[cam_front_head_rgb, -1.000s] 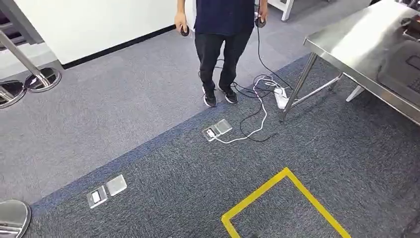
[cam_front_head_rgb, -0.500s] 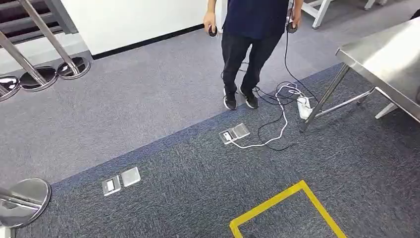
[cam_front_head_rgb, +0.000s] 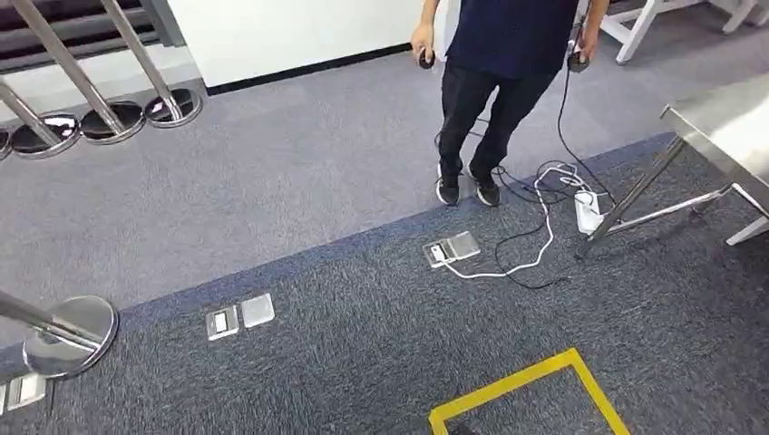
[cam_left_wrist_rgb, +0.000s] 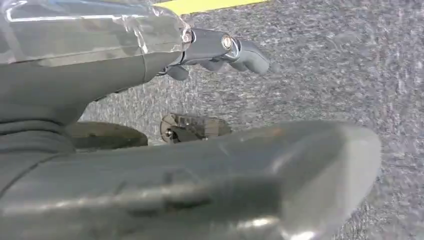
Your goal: Take the parts from the cabinet and place them on the table.
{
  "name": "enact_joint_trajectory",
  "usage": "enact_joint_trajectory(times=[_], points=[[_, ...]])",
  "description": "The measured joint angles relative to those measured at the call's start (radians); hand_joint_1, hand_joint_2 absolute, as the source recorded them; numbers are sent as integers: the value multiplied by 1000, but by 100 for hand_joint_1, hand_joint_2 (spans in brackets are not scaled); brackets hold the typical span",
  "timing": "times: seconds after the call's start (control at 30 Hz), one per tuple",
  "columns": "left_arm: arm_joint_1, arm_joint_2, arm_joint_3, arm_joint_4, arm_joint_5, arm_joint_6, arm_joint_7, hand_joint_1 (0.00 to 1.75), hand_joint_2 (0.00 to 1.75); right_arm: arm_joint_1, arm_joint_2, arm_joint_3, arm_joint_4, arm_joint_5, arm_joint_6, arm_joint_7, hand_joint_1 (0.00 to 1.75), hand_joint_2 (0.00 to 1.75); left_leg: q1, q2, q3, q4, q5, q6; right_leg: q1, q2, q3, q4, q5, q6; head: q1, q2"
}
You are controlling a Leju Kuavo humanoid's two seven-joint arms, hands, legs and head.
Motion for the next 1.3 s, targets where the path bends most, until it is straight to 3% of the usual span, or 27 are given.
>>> enact_joint_trajectory(times=[0.07,0.1,0.13,0.2,0.23,0.27,0.3,0.37,0.4,0.43,0.57,0.6,0.63,0.67,0.73,0.77,0.8,0.87,0.9,0.93,1.03,1.1,1.13,1.17,1.23,1.27,1.3], points=[[2,1,0,0,0,0,1,0,0,-2,0,2,-1,1,2,-3,0,175,11,-16,10,-23,10,16,1,-7,10,-6,-7,13,0,0],[2,1,0,0,-1,0,1,0,0,-3,0,2,-1,2,2,-5,0,175,11,-17,15,-30,13,19,-4,28,9,10,-21,16,3,0],[0,1,0,0,-2,0,1,0,0,-4,0,2,-2,3,3,-8,0,175,12,-24,16,-33,15,26,-3,58,-18,65,-58,14,3,0],[-1,1,1,0,-2,-2,1,0,0,-3,0,3,-2,3,4,-10,0,175,9,-38,16,-32,14,32,-3,74,-94,219,-127,16,8,0],[-1,1,1,0,-1,-2,1,0,0,-1,0,3,-2,3,4,-10,0,175,8,-49,16,-32,13,33,-3,76,-131,285,-143,17,8,0],[-1,1,1,0,0,-2,0,0,0,2,-2,4,-1,3,5,-10,0,175,7,-59,17,-31,13,33,-3,76,-145,300,-130,17,9,0],[-1,1,1,0,0,-2,0,0,0,3,-2,4,-1,4,5,-11,0,175,7,-70,18,-29,12,32,-3,76,-135,266,-94,17,10,0],[-2,1,1,0,0,-2,-1,0,0,0,-3,4,-1,5,5,-14,0,175,9,-90,21,-23,8,28,-5,85,-68,102,7,14,13,0],[-2,1,1,0,0,-2,-1,0,0,-1,-3,4,-1,5,5,-15,0,175,10,-96,20,-17,3,22,-8,107,-40,25,33,12,16,0],[-4,1,1,0,-1,-2,-1,0,0,-1,-3,4,-1,5,5,-16,0,175,4,-102,14,-6,-2,15,-5,130,-32,10,18,12,16,0],[-1,1,1,0,-1,-3,-1,0,0,-1,-2,5,-2,4,5,-18,0,175,11,-127,9,-8,0,-5,-3,105,-30,5,25,-13,13,0],[-1,2,1,0,-1,-3,-1,0,0,-3,-1,5,-2,4,7,-19,0,175,13,-110,10,9,-12,-9,-5,95,-26,1,28,-18,12,0],[-2,2,1,0,-2,-4,-1,0,0,-2,-2,5,-2,3,8,-21,0,175,10,-83,-6,44,-36,-14,-6,92,-25,-1,28,-22,2,0],[-4,2,1,0,-2,-5,-1,0,0,-1,-2,5,-2,2,10,-22,0,175,15,-65,-47,128,-80,-21,-5,80,-24,-1,26,-25,-2,0],[-2,2,1,0,-2,-5,0,0,0,4,-2,5,-2,0,15,-27,0,175,19,-55,-119,274,-136,-28,-2,60,-21,0,22,-28,-2,0],[0,2,1,0,-2,-6,0,0,0,5,-2,5,-2,-1,16,-29,0,175,21,-53,-137,304,-137,-29,-2,52,-21,0,20,-28,-2,0],[1,2,1,0,-2,-6,0,0,0,5,-2,5,-2,-2,17,-30,0,175,22,-52,-132,292,-120,-28,-2,46,-19,0,19,-27,-2,0],[1,3,1,0,-2,-6,0,0,0,4,0,5,-2,-3,18,-33,0,175,21,-44,-60,142,-31,-22,-3,31,-8,0,12,-23,-2,0],[1,3,1,0,-2,-6,0,0,0,4,0,5,-2,-3,18,-34,0,175,19,-27,-11,44,14,-16,-3,23,0,0,7,-20,-2,0],[-1,3,1,0,-2,-6,0,0,0,4,0,5,-2,-3,18,-35,0,175,13,13,10,2,0,-10,-1,18,2,-2,4,-15,-1,0],[2,3,1,1,-2,-6,0,0,0,2,0,5,-2,-4,19,-37,0,175,1,-7,3,-6,2,1,2,2,8,-7,1,-1,-2,0],[3,4,1,1,-2,-6,1,0,0,1,3,5,-2,-6,22,-40,0,175,5,-21,11,-23,9,13,0,-6,19,-16,-3,12,-2,0],[2,3,1,1,-3,-6,1,0,0,-1,3,5,-2,-6,22,-41,0,175,9,-25,20,-36,15,21,-4,31,17,5,-23,14,0,0],[0,4,2,1,-3,-6,1,0,0,-2,4,5,-2,-6,22,-42,0,175,9,-31,20,-37,16,27,-4,56,-13,63,-61,13,0,0],[-1,3,2,1,-3,-6,2,0,0,0,5,5,-2,-7,22,-42,0,175,8,-44,20,-37,14,32,-3,73,-95,228,-133,15,6,0],[-1,4,2,1,-2,-6,2,0,0,2,4,5,-1,-8,22,-42,0,175,6,-54,20,-37,13,33,-3,75,-129,290,-146,16,6,0],[0,4,2,1,0,-6,2,0,0,7,5,5,0,-11,22,-42,0,175,6,-65,20,-35,13,33,-3,75,-141,302,-131,17,6,0]])
